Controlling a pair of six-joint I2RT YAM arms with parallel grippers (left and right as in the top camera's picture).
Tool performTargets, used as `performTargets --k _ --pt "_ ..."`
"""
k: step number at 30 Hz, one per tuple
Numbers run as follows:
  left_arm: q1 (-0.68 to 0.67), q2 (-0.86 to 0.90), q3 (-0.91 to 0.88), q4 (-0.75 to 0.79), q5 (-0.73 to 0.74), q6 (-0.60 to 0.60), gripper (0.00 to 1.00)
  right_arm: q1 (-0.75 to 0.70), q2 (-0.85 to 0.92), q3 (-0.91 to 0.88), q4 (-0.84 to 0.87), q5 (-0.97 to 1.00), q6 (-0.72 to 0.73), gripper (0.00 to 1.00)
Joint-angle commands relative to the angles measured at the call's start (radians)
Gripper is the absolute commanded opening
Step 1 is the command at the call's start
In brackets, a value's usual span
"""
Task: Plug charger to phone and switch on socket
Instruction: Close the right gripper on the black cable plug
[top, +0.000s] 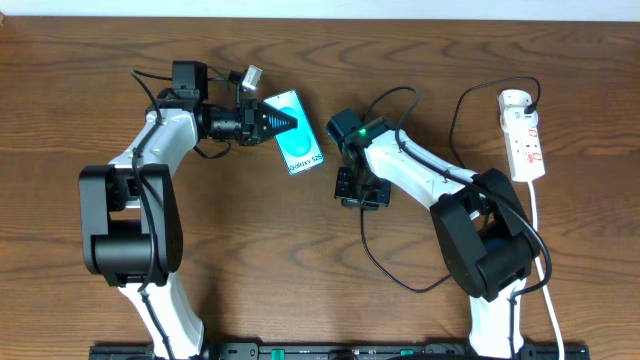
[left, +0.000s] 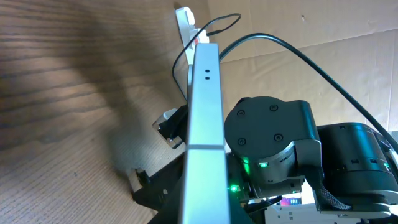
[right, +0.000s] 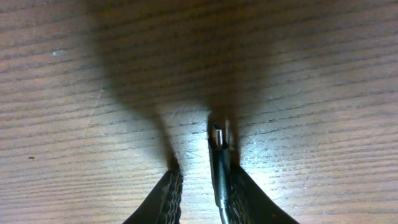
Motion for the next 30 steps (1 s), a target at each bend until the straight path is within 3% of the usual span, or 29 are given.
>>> performTargets --k 1,13,19,30 --pt "0.002 -0.007 0.002 -0.003 0.047 -0.005 0.07 -0.003 0.035 -0.029 0.017 0.014 -0.003 0.24" --pt "0.002 -0.007 0.002 -0.006 0.046 -0.005 0.07 -0.005 0.035 -0.029 0.018 0.037 -0.003 0.24" --pt "0.002 -0.007 0.002 -0.006 0.047 -0.005 0.07 -0.005 0.035 -0.029 0.018 0.037 -0.003 0.15" --pt "0.002 -0.007 0.002 -0.006 0.046 -0.005 0.07 -0.006 0.035 -0.029 0.018 0.044 -0.003 0.09"
